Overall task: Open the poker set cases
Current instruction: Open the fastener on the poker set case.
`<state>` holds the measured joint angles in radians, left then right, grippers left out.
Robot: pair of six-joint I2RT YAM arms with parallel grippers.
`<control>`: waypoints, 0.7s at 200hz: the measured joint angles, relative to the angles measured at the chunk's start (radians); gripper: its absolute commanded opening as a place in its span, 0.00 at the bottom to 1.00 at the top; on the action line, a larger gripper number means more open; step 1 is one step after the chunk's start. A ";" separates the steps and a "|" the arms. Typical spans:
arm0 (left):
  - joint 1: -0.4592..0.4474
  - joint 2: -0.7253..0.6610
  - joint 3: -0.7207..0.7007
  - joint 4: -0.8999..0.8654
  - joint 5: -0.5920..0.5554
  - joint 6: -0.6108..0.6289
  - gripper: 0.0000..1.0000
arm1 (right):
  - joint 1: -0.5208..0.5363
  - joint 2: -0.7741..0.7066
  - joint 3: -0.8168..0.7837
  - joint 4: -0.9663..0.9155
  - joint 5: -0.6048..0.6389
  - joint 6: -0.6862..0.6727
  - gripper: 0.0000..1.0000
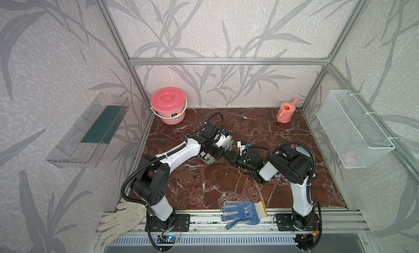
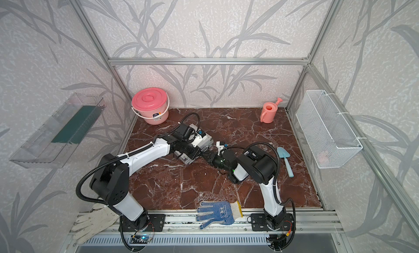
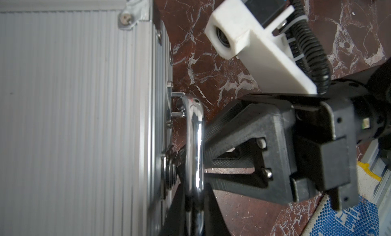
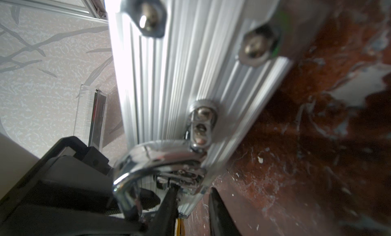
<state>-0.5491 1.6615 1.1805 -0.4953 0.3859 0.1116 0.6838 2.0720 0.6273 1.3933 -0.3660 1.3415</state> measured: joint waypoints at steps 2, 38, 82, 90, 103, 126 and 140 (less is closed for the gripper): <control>0.000 0.001 0.000 0.000 0.000 0.000 0.00 | 0.000 0.000 0.000 0.000 0.000 -0.002 0.17; 0.002 0.005 0.016 -0.003 -0.005 -0.001 0.00 | -0.010 0.000 0.004 0.010 0.002 0.008 0.21; 0.002 0.008 0.064 -0.027 0.006 -0.011 0.00 | -0.031 -0.013 -0.004 0.017 0.007 0.021 0.39; 0.002 0.008 0.075 -0.032 0.010 -0.012 0.00 | -0.035 -0.021 -0.007 0.017 0.007 0.021 0.39; 0.002 0.008 0.089 -0.036 0.017 -0.015 0.00 | -0.041 -0.034 -0.010 0.017 0.007 0.021 0.36; 0.002 0.008 0.100 -0.035 0.029 -0.018 0.00 | -0.048 -0.056 -0.015 0.023 0.010 0.027 0.30; 0.002 0.008 0.100 -0.032 0.034 -0.019 0.00 | -0.049 -0.061 -0.015 0.021 0.011 0.028 0.28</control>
<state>-0.5476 1.6699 1.2804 -0.5270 0.4202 0.0921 0.6350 2.0113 0.6125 1.4143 -0.3550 1.3697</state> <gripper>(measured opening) 0.127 0.292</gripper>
